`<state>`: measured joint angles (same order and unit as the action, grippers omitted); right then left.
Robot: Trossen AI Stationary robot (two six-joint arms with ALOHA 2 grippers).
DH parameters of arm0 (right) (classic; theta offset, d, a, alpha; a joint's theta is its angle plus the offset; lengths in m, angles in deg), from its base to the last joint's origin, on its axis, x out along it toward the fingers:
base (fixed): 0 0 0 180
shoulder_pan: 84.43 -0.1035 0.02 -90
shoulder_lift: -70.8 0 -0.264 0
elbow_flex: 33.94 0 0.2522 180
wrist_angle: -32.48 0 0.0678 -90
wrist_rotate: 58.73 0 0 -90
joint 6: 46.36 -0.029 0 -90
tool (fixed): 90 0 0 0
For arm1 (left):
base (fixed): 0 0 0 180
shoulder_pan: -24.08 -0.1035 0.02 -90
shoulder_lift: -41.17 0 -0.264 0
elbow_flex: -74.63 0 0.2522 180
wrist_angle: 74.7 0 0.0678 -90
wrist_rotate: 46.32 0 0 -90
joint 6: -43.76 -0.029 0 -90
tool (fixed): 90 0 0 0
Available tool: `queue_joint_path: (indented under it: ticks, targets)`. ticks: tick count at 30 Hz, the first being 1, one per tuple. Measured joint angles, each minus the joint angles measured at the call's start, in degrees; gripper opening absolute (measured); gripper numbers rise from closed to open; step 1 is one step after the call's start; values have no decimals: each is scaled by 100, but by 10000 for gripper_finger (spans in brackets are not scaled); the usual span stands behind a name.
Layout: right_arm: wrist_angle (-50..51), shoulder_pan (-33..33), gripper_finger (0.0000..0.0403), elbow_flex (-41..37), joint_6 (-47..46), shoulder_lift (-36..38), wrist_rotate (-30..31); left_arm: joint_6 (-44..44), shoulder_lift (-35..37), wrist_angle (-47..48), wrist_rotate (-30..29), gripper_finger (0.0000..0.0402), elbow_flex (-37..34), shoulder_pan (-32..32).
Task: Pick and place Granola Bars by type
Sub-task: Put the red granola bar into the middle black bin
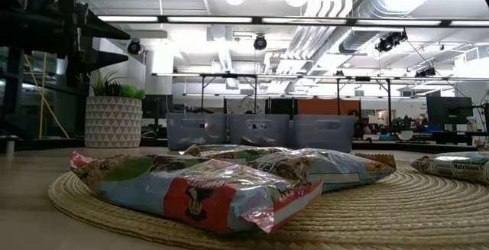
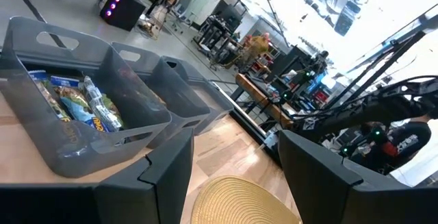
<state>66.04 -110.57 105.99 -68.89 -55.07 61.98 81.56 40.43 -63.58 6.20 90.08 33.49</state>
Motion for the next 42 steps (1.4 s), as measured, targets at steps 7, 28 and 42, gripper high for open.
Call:
queue_joint_path:
  ticks: [7,28,42]
  targets:
    - [1758,213,188,-588,-1390,16,-1289,0,-2,8,1,211,0,0]
    - [298,97,213,-2861,-3377,11,-3414,0,-2,15,1,211,0,-1]
    - [418,81,248,-2863,-2653,-31,-3088,0,-2,17,1,211,0,0]
